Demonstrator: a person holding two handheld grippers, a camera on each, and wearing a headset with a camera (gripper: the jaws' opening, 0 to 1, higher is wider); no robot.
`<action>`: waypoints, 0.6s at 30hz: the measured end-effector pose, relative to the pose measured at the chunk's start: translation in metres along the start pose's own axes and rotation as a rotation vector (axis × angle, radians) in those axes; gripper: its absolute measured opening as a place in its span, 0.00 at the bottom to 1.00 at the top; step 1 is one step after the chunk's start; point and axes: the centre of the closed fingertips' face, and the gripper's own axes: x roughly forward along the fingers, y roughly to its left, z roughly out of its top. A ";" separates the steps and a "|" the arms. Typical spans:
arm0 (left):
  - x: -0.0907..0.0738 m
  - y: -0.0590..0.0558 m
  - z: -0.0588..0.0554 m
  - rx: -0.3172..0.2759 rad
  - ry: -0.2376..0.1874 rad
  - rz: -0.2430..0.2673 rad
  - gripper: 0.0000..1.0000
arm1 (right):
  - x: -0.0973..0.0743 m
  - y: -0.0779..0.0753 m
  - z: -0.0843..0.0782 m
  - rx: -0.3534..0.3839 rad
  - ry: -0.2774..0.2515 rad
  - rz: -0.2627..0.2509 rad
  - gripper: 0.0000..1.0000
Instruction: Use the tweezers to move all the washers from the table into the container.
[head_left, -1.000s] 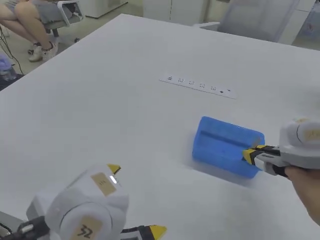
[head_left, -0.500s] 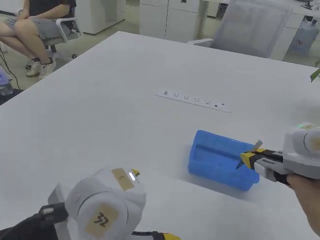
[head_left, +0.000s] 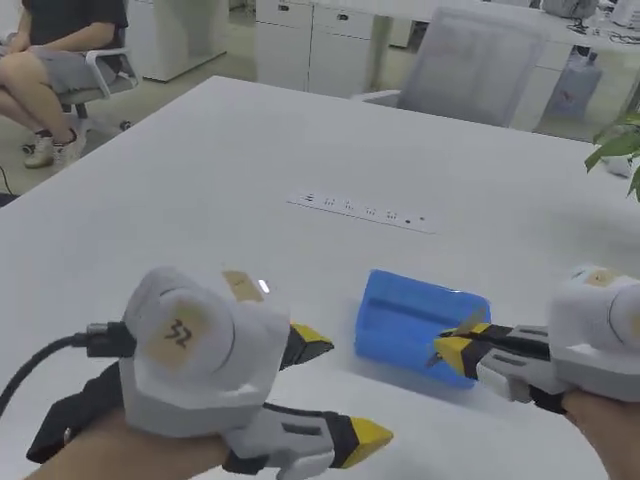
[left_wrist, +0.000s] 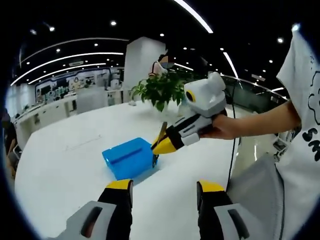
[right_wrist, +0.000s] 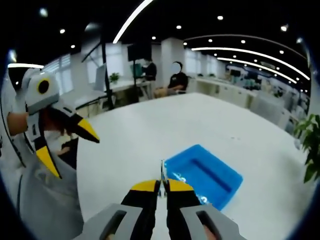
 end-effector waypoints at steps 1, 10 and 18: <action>0.002 -0.002 0.002 0.007 -0.006 -0.018 0.46 | -0.001 0.006 -0.002 -0.016 0.007 0.019 0.02; 0.022 -0.018 0.008 0.044 -0.005 -0.221 0.19 | -0.003 0.055 -0.033 -0.132 0.122 0.174 0.03; 0.038 -0.039 0.009 0.130 0.025 -0.348 0.11 | -0.005 0.068 -0.046 -0.170 0.165 0.212 0.03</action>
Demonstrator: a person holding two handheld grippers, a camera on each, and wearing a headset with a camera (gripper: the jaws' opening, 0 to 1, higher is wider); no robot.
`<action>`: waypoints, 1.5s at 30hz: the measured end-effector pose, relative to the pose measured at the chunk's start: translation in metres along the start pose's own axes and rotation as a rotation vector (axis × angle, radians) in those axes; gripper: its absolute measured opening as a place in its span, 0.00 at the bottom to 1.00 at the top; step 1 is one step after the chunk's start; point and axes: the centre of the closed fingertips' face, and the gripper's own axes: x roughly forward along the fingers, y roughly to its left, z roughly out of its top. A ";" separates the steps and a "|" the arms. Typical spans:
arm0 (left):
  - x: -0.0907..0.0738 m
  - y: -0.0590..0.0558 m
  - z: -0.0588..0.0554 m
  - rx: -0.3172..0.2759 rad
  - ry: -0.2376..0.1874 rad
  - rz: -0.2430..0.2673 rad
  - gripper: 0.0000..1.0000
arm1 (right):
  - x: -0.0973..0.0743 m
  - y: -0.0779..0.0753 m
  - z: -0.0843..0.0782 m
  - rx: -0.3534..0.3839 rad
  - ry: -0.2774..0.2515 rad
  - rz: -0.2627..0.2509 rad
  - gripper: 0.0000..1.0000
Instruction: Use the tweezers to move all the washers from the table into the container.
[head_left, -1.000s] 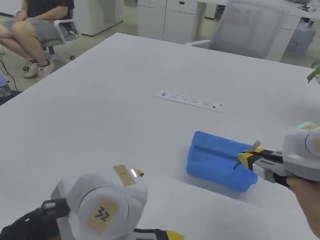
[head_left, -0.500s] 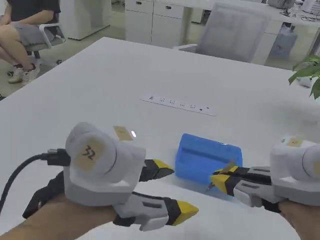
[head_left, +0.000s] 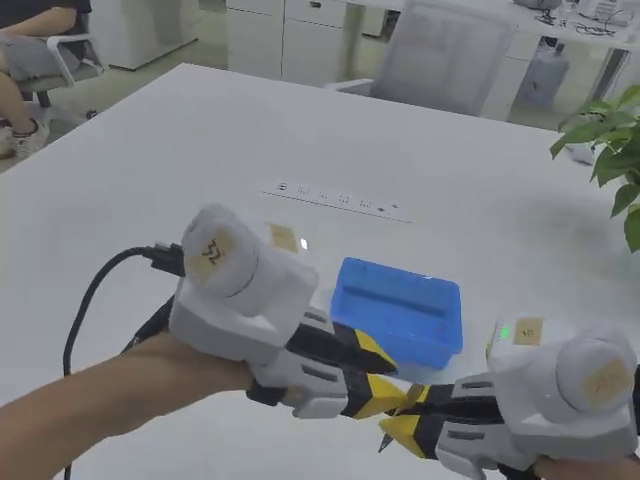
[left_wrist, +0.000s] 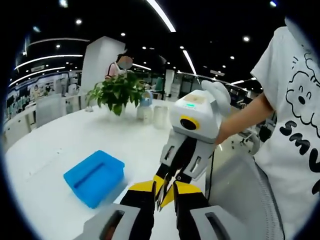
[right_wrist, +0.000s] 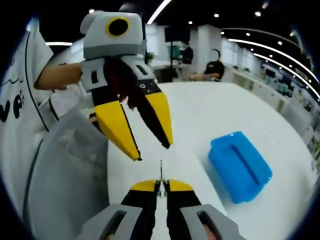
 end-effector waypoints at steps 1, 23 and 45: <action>0.003 -0.002 -0.001 0.009 0.010 -0.017 0.10 | 0.000 0.001 -0.001 -0.005 0.005 0.004 0.03; 0.029 0.002 -0.027 0.316 0.182 -0.093 0.00 | 0.007 -0.015 -0.031 -0.128 0.148 -0.013 0.03; 0.055 0.062 -0.113 0.333 0.408 -0.047 0.00 | 0.046 -0.053 -0.068 -0.096 0.219 -0.078 0.08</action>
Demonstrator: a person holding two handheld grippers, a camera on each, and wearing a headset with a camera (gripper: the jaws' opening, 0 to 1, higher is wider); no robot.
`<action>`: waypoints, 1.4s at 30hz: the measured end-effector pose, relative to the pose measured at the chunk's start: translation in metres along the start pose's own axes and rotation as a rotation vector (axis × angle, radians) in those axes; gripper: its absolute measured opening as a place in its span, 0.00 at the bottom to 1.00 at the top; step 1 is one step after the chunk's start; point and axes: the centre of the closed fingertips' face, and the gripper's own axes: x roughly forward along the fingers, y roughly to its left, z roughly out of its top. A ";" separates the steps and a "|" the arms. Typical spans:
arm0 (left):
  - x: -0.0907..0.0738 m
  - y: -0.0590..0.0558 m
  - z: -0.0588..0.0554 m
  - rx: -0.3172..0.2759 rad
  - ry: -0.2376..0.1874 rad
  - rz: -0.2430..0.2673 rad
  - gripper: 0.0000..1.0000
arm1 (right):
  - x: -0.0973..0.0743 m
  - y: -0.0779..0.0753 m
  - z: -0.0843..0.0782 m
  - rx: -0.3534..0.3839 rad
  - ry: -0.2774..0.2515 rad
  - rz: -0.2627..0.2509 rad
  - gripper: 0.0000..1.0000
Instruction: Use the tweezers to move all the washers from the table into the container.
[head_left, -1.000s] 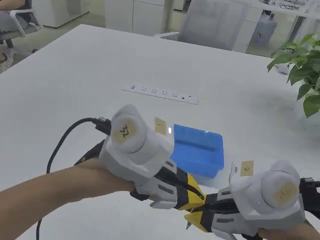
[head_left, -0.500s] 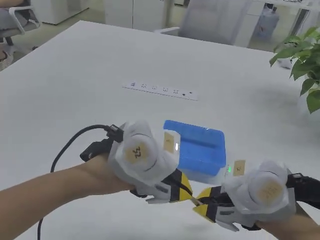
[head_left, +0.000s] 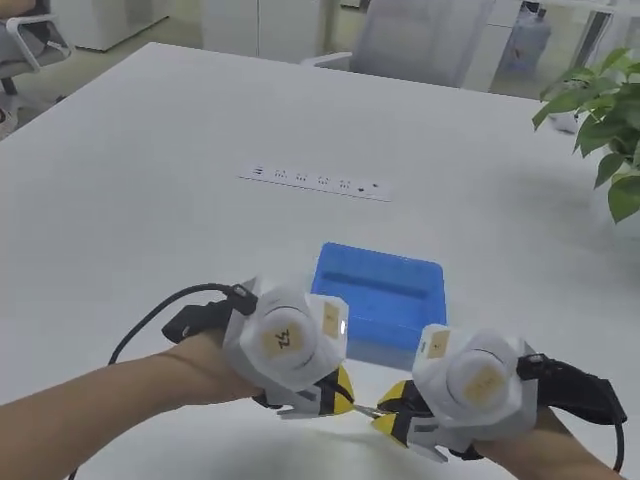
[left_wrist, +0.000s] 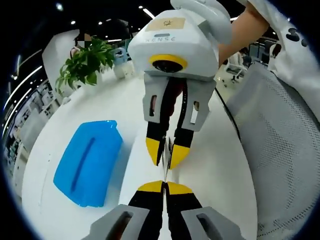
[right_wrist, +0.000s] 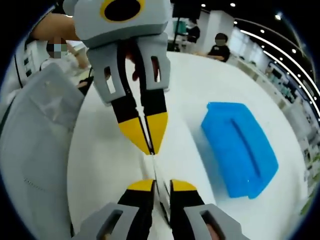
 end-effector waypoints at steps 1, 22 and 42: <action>0.002 0.001 -0.003 0.001 0.008 -0.003 0.00 | 0.000 0.000 0.001 0.007 -0.005 -0.004 0.10; 0.014 0.005 -0.030 -0.197 0.097 0.036 0.14 | -0.122 0.002 0.005 0.728 -0.433 -0.332 0.49; -0.102 -0.017 -0.027 -0.696 -0.138 0.381 0.91 | -0.151 0.019 -0.010 0.740 -0.425 -0.465 0.83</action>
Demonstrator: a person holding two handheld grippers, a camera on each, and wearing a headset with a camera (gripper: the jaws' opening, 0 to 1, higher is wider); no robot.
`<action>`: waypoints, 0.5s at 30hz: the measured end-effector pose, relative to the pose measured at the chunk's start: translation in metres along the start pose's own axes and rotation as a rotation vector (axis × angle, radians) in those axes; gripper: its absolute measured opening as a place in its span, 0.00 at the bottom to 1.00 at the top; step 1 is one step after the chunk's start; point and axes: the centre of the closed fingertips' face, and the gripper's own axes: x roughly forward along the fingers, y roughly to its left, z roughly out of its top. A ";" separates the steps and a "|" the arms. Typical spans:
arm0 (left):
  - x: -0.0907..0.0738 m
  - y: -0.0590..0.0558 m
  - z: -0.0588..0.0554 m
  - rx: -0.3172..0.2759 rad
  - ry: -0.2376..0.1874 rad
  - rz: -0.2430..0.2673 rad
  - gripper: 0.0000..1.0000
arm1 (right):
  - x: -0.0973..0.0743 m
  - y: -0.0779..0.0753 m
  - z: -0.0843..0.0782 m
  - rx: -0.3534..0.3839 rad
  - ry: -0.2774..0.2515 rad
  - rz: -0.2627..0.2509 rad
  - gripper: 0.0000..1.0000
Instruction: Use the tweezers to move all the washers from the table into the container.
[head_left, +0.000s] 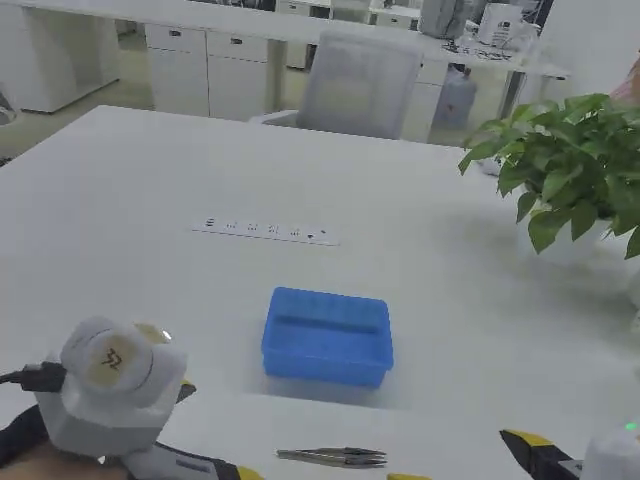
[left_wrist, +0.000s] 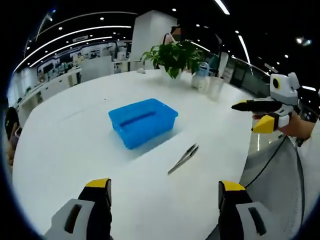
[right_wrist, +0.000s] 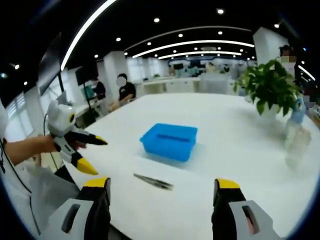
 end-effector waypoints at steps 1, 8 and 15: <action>-0.005 0.002 0.000 -0.017 -0.011 0.024 0.97 | -0.001 0.000 0.000 0.000 0.000 -0.004 0.85; -0.048 0.011 -0.008 -0.084 -0.074 0.162 0.99 | -0.005 -0.009 -0.004 0.017 -0.005 -0.036 0.95; -0.066 0.014 -0.014 -0.096 -0.102 0.264 0.99 | -0.006 -0.014 -0.007 0.011 -0.001 -0.068 0.99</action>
